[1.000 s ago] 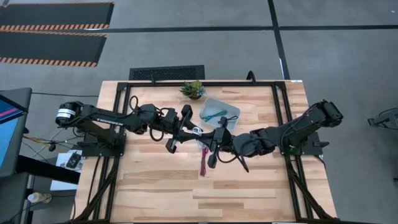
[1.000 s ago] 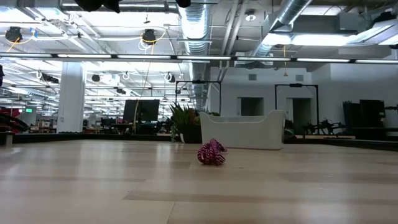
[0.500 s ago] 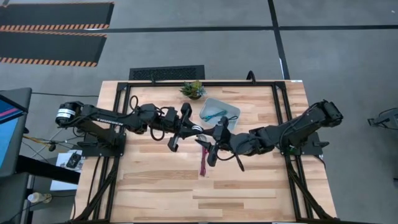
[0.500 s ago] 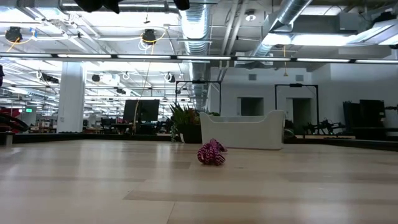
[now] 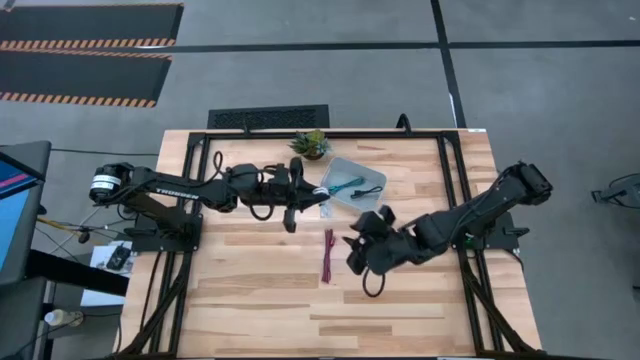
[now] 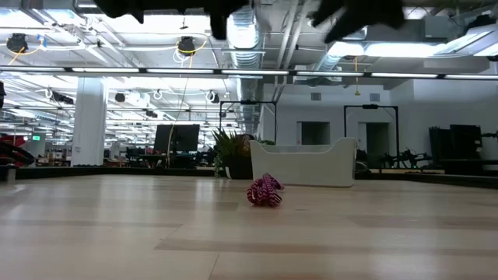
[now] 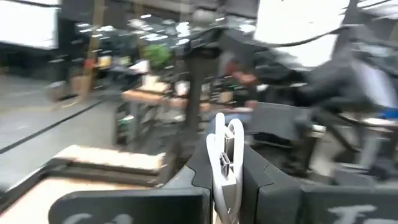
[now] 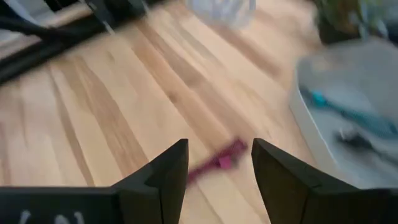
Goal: Pick and place USB-C Cables
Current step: Put the white charger cable into the white bin
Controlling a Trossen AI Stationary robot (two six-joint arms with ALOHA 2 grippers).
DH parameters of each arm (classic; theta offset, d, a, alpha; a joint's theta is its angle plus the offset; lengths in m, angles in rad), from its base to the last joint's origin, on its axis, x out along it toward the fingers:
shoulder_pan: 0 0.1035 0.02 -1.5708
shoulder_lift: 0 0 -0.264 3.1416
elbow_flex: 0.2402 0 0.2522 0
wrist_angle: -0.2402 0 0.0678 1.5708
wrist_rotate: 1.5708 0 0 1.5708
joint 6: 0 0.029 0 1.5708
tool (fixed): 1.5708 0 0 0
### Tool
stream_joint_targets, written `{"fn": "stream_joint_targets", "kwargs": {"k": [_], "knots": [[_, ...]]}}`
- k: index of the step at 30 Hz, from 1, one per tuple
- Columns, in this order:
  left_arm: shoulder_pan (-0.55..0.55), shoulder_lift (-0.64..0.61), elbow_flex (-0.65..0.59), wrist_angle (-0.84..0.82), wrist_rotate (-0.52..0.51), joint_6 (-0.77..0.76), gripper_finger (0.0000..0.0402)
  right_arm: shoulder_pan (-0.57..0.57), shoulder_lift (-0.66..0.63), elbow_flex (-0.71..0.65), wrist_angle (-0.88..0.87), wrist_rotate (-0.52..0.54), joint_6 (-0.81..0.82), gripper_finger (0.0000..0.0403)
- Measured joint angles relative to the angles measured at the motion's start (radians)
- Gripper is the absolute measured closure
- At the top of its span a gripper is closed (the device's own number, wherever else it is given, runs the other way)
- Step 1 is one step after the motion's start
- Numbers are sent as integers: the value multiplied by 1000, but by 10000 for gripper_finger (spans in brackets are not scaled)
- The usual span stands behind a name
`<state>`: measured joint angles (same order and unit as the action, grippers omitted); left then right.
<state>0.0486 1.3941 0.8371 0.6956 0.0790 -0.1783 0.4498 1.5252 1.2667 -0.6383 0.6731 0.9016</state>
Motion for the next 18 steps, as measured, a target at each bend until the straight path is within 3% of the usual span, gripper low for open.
{"fn": "stream_joint_targets", "kwargs": {"k": [6, 10, 18], "knots": [[4, 0, 0, -143, -207, 28, 393, 86, 0, 0, -227, 1, 288, 212], [27, 0, 39, -252, -217, 18, 395, 124, 0, 0, -285, 6, 388, 216], [57, 144, 290, -506, -227, 130, 395, 139, 1, 0, -287, 7, 411, 224]]}}
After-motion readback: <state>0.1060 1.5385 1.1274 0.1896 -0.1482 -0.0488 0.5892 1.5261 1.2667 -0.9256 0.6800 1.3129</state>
